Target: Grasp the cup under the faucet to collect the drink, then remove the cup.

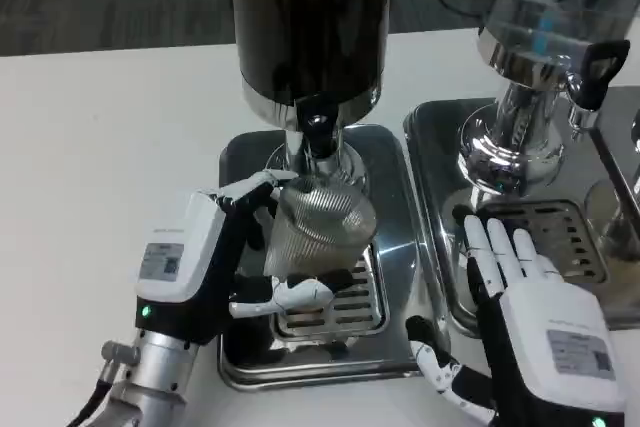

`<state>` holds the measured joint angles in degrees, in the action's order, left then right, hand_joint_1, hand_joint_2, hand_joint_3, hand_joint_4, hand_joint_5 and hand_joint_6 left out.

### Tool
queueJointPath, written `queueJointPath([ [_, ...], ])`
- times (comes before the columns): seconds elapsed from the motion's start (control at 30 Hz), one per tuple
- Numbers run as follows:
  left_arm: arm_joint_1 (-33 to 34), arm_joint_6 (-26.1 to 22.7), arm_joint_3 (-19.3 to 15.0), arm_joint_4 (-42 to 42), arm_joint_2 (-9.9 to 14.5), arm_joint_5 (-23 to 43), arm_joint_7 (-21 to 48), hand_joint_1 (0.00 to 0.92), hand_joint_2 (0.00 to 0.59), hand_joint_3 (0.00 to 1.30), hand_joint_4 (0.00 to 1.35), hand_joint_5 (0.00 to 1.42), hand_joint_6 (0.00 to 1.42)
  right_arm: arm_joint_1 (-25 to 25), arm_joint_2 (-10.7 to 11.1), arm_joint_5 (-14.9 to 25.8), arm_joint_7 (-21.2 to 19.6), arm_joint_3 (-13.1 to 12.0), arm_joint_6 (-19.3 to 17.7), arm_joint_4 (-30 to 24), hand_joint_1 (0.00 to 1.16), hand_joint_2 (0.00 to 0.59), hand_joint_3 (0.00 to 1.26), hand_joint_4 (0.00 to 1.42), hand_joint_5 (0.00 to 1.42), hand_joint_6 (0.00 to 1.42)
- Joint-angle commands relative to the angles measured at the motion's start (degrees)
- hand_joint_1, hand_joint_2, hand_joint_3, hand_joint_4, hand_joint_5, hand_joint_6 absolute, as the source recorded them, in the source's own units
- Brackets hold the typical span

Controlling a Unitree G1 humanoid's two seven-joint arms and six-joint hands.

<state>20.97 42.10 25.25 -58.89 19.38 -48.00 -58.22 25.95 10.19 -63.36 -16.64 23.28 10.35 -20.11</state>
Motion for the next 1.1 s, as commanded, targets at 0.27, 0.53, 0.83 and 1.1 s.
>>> queueJointPath([
  [0.27,2.10,-0.87,3.20,-3.37,-1.53,-0.06,-2.41,0.476,0.038,0.50,0.66,0.91,1.14,0.78,0.49,0.36,0.43,-0.35,-0.10,-1.11,0.50,0.341,0.01,0.00,0.00,0.10],
  [0.53,0.24,-0.15,2.77,-2.63,0.50,1.18,-2.00,0.259,0.046,0.42,0.60,0.83,1.00,-0.18,0.90,0.96,0.96,-0.18,-0.66,-0.32,0.50,0.341,0.01,0.00,0.00,0.10],
  [0.83,-0.53,1.59,2.38,-2.03,1.65,3.65,2.82,0.083,0.001,0.18,0.30,0.56,0.66,-0.84,1.08,1.21,0.67,-0.01,-0.67,0.31,0.50,0.341,0.01,0.00,0.00,0.10],
  [1.1,-5.46,5.74,-0.95,5.89,7.74,7.00,7.60,0.024,0.000,0.10,0.20,0.48,0.51,-1.89,1.88,1.42,1.09,0.29,-0.95,0.88,0.50,0.341,0.01,0.00,0.00,0.10],
])
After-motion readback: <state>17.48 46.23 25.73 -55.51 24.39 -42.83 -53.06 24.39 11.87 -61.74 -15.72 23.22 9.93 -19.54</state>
